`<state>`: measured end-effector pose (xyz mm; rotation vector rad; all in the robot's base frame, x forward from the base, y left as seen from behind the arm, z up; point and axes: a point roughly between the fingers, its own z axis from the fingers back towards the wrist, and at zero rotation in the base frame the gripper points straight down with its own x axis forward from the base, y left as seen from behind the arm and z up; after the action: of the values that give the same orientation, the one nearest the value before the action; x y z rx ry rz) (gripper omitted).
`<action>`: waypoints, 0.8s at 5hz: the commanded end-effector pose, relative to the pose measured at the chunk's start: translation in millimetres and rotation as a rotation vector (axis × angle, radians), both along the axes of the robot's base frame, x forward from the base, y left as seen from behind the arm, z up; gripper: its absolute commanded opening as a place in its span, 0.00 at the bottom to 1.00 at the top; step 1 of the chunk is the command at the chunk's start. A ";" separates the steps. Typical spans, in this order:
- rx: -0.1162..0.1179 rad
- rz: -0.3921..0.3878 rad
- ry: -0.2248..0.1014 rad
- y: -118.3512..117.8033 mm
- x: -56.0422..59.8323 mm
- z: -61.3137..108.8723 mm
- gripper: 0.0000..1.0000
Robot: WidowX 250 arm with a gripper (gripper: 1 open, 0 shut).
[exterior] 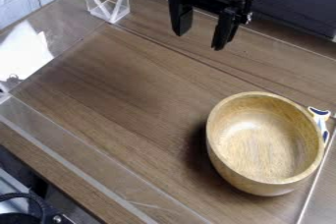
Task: Remove the blue fish from inside the brown bowl and put it on the table
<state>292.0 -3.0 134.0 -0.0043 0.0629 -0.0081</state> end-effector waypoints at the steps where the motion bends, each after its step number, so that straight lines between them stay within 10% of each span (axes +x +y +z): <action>1: 0.001 -0.020 0.012 -0.5 -6.3 -7.8 0.00; 2: 0.042 -0.046 -0.011 6.5 -3.7 -10.0 1.00; 4: 0.042 -0.186 0.000 13.9 -6.8 3.7 1.00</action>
<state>278.7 7.1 115.9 0.0314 0.1433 -0.1962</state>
